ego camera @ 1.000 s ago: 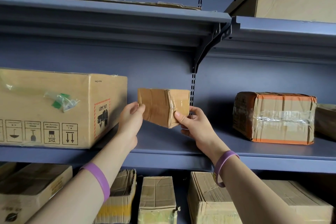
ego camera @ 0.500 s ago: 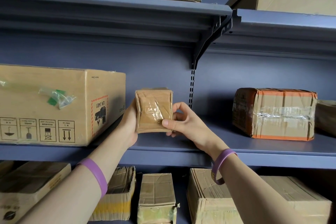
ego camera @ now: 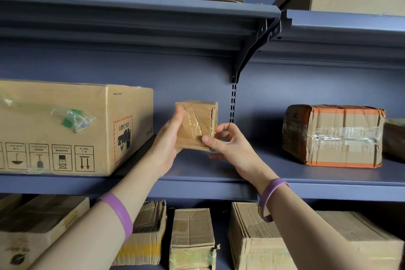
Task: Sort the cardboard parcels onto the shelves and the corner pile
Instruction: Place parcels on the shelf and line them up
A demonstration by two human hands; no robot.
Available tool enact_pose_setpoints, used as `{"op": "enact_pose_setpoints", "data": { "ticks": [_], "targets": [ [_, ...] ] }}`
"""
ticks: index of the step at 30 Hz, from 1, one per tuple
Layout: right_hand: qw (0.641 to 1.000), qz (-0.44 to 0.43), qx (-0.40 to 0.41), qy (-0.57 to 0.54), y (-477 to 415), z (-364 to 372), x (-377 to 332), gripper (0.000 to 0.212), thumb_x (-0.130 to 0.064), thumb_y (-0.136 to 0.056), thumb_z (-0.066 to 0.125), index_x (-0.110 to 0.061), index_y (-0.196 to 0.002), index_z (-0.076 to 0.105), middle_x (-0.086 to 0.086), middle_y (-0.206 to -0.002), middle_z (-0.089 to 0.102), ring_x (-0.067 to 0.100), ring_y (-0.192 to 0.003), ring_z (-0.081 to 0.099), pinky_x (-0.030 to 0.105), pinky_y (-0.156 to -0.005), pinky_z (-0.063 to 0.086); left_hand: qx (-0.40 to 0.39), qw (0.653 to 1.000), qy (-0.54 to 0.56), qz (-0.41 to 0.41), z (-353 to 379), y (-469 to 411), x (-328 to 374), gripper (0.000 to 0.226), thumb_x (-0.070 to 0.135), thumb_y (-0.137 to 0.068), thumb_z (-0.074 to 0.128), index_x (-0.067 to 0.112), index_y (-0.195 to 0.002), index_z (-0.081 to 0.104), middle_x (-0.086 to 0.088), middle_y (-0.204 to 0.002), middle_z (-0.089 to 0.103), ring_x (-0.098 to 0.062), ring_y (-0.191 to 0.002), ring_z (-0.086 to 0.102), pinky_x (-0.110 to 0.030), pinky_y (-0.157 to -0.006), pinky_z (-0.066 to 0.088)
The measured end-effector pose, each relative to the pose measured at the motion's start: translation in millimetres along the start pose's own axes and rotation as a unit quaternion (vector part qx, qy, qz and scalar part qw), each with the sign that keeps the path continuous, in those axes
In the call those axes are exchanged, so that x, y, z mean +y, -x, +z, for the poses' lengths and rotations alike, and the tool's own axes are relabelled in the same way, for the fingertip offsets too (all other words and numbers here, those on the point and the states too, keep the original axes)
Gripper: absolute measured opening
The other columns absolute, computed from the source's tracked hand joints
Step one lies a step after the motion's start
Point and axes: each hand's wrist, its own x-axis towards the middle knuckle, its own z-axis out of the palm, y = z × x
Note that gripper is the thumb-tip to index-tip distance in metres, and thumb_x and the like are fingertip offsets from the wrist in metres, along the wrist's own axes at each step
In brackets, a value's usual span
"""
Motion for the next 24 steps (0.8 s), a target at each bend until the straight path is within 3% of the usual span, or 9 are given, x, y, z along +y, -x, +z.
{"op": "enact_pose_setpoints", "data": {
  "ticks": [3, 7, 8, 11, 14, 18, 21, 24],
  "targets": [
    [1.0, -0.011, -0.002, 0.009, 1.5, -0.5, -0.3, 0.043, -0.03, -0.072, 0.08, -0.018, -0.1, 0.05, 0.006, -0.102, 0.056, 0.016, -0.082, 0.064, 0.036, -0.08, 0.055, -0.006, 1.0, 0.005, 0.021, 0.3, 3.1, -0.2, 0.056, 0.044, -0.077, 0.065, 0.017, -0.126, 0.061, 0.0, -0.116, 0.073, -0.013, -0.109, 0.068, -0.035, -0.101, 0.048],
    [0.997, -0.032, 0.051, 0.041, -3.9, -3.8, 3.2, 0.023, -0.03, -0.088, 0.071, -0.024, -0.104, 0.056, 0.0, -0.114, 0.057, 0.015, -0.094, 0.06, 0.04, -0.089, 0.052, 0.013, 0.998, 0.052, 0.016, -5.6, 1.6, -0.3, 0.044, 0.031, -0.08, 0.068, 0.016, -0.122, 0.065, -0.001, -0.116, 0.073, -0.017, -0.11, 0.068, -0.039, -0.101, 0.049],
    [0.995, -0.025, 0.084, 0.048, -5.9, -5.3, 4.5, 0.029, -0.036, -0.088, 0.07, -0.025, -0.11, 0.056, -0.001, -0.121, 0.056, 0.016, -0.102, 0.059, 0.041, -0.093, 0.051, 0.016, 0.998, 0.056, 0.014, -7.0, 0.5, -0.5, 0.042, 0.03, -0.08, 0.068, 0.016, -0.12, 0.066, -0.001, -0.115, 0.073, -0.017, -0.109, 0.068, -0.039, -0.1, 0.05],
    [0.988, 0.008, 0.152, 0.013, -8.1, -9.8, 6.4, 0.075, -0.053, -0.08, 0.072, -0.023, -0.141, 0.04, -0.003, -0.137, 0.048, 0.015, -0.125, 0.049, 0.044, -0.108, 0.041, 0.011, 0.999, 0.05, 0.011, -9.7, -0.8, -2.1, 0.036, 0.025, -0.084, 0.064, 0.014, -0.118, 0.066, -0.002, -0.112, 0.074, -0.018, -0.106, 0.067, -0.037, -0.092, 0.052],
    [0.987, -0.006, 0.156, -0.028, -8.3, -12.3, 6.1, 0.08, -0.031, -0.088, 0.071, -0.022, -0.153, 0.025, -0.002, -0.139, 0.049, 0.014, -0.127, 0.048, 0.041, -0.111, 0.038, -0.008, 0.999, 0.044, 0.011, -9.4, -1.0, -3.5, 0.034, 0.023, -0.087, 0.061, 0.013, -0.119, 0.064, -0.002, -0.109, 0.073, -0.018, -0.102, 0.067, -0.033, -0.083, 0.052],
    [0.987, -0.012, 0.15, -0.052, -9.0, -15.5, 9.5, 0.081, -0.008, -0.08, 0.078, -0.021, -0.146, 0.032, 0.007, -0.136, 0.054, 0.022, -0.124, 0.056, 0.045, -0.105, 0.048, 0.054, 0.997, 0.058, 0.01, -10.2, -2.8, -4.2, 0.031, 0.014, -0.095, 0.058, 0.008, -0.126, 0.058, -0.008, -0.114, 0.068, -0.02, -0.098, 0.065, -0.031, -0.075, 0.052],
    [0.982, 0.011, 0.172, -0.073, -10.9, -16.5, 11.7, 0.075, -0.002, -0.072, 0.084, -0.02, -0.128, 0.037, 0.012, -0.127, 0.057, 0.027, -0.115, 0.06, 0.047, -0.098, 0.053, 0.122, 0.992, 0.041, 0.019, -7.3, -2.5, -3.9, 0.031, 0.019, -0.095, 0.063, 0.013, -0.125, 0.054, -0.002, -0.113, 0.065, -0.014, -0.092, 0.065, -0.037, -0.08, 0.055],
    [0.982, 0.023, 0.181, -0.051, -12.6, -16.4, 13.7, 0.073, -0.003, -0.069, 0.086, -0.018, -0.123, 0.039, 0.009, -0.121, 0.058, 0.024, -0.111, 0.062, 0.041, -0.091, 0.056, 0.159, 0.987, -0.01, 0.033, -9.4, -5.7, -8.4, 0.022, 0.03, -0.094, 0.066, 0.024, -0.113, 0.057, -0.001, -0.114, 0.064, -0.013, -0.095, 0.065, -0.039, -0.087, 0.054]
  ]
}}
